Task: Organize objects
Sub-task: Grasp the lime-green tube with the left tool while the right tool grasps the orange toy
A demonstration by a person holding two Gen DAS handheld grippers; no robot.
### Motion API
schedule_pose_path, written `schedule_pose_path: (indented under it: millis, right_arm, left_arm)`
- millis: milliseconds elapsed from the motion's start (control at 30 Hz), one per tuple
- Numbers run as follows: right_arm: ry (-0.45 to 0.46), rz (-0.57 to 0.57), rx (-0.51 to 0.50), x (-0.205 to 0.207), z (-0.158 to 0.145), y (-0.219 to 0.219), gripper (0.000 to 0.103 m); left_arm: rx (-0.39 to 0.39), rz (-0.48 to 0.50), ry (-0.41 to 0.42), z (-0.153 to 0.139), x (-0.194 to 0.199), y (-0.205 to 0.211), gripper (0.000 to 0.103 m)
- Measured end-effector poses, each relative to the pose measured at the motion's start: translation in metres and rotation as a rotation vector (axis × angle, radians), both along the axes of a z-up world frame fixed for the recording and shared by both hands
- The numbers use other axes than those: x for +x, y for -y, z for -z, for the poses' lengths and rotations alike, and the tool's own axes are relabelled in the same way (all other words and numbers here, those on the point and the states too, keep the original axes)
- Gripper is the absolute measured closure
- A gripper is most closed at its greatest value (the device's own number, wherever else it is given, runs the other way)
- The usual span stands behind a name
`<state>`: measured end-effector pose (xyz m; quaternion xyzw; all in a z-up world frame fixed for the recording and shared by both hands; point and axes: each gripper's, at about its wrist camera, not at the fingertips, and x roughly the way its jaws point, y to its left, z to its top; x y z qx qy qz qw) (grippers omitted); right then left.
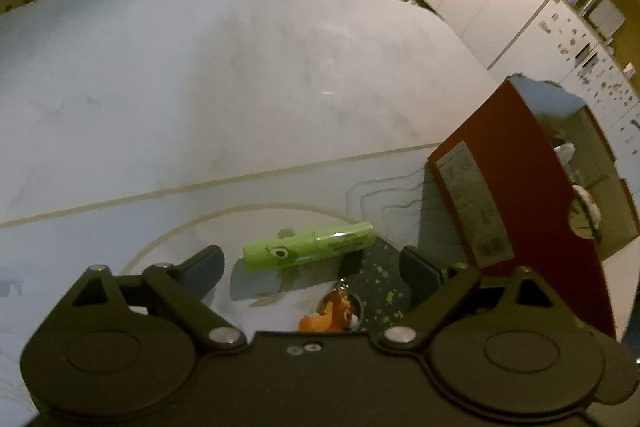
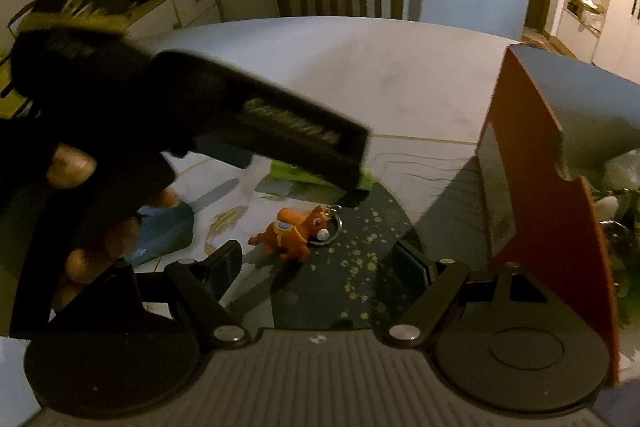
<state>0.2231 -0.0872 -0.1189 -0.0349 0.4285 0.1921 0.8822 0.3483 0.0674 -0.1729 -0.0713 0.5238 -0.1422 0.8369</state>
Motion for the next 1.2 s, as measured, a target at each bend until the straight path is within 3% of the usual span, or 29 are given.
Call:
schedule_pose_path:
  millis: [233,600,667,800,967,1133,1200]
  right_arm:
    - [-0.007,-0.054,0.028,0.011,0.007,-0.004,0.034]
    - [0.009,-0.143,0.007,0.019,0.014,-0.019,0.043]
    - [0.008,-0.157,0.010,0.018,0.015,-0.021,0.049]
    - [0.021,-0.184,0.002,0.015,0.015,-0.024,0.050]
    - [0.030,-0.185,0.009,0.016,0.017,-0.022,0.052]
    - [0.022,-0.173,0.019,0.018,0.017,-0.019,0.068]
    - [0.015,-0.172,0.026,0.018,0.017,-0.017,0.068]
  left_arm:
    - [0.024,0.013,-0.041,0.002,0.011,0.000,0.017]
    - [0.050,0.032,-0.028,-0.001,0.009,0.006,0.036]
    - [0.041,0.057,-0.029,-0.002,0.007,0.006,0.036]
    - [0.031,0.164,0.042,-0.010,0.001,0.004,0.022]
    - [0.016,0.244,0.067,-0.010,0.002,0.004,0.022]
    - [0.040,0.315,0.075,-0.005,0.001,0.009,0.026]
    - [0.038,0.312,0.069,0.000,0.002,0.010,0.031]
